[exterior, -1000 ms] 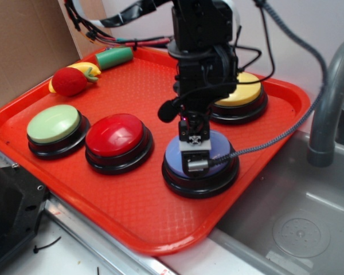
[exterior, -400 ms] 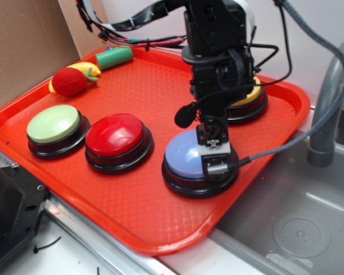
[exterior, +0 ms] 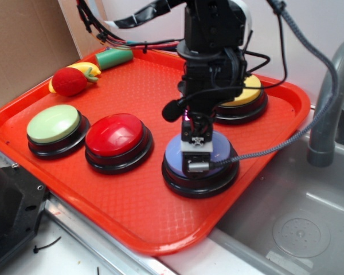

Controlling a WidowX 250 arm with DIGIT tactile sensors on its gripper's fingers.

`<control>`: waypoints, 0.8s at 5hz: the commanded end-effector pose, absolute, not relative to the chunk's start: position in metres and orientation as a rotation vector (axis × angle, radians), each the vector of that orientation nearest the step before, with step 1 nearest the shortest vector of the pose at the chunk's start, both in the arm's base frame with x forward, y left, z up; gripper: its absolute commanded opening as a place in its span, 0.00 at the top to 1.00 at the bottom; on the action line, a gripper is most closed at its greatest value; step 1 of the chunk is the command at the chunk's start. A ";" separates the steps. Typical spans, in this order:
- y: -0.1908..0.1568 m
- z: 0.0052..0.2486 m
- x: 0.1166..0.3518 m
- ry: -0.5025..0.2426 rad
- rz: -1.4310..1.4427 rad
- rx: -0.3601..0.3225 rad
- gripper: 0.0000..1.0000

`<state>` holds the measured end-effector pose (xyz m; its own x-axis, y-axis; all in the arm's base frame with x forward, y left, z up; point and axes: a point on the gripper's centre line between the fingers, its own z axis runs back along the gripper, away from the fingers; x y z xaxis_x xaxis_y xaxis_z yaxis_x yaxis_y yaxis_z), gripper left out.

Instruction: Push the purple button.

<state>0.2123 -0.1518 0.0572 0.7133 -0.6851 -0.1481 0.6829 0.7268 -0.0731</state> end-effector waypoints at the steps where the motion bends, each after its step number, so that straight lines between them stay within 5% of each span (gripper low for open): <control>1: -0.158 0.101 0.202 0.082 -0.718 -0.045 0.00; 4: -0.148 0.139 0.193 -0.005 -0.660 -0.025 0.00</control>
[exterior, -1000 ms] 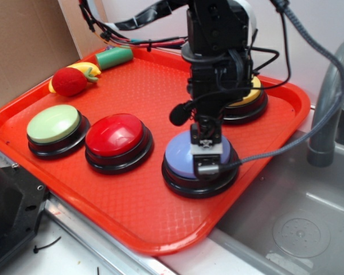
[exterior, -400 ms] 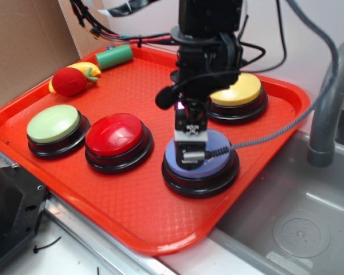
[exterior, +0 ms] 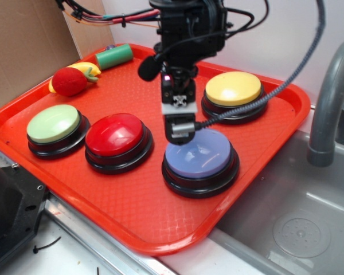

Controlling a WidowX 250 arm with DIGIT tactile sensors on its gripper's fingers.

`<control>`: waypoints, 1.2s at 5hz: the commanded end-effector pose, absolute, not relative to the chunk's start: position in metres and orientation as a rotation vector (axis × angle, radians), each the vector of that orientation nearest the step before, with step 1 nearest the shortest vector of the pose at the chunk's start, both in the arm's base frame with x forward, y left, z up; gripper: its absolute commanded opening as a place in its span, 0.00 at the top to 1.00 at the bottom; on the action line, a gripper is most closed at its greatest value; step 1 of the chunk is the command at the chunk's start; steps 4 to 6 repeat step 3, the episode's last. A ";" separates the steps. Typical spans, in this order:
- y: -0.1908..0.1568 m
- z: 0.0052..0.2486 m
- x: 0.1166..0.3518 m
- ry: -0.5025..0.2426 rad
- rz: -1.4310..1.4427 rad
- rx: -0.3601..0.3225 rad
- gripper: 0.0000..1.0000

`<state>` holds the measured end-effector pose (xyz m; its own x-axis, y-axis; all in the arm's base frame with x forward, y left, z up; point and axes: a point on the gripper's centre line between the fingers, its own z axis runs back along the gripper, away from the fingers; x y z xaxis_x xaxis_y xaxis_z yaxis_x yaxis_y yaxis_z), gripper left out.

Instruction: Push the purple button.

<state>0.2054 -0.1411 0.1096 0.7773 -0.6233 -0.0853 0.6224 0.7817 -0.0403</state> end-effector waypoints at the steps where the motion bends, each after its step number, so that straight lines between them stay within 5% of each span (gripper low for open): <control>1: -0.146 0.143 0.190 -0.022 -0.655 -0.020 0.00; 6: -0.144 0.149 0.186 -0.054 -0.642 -0.005 0.00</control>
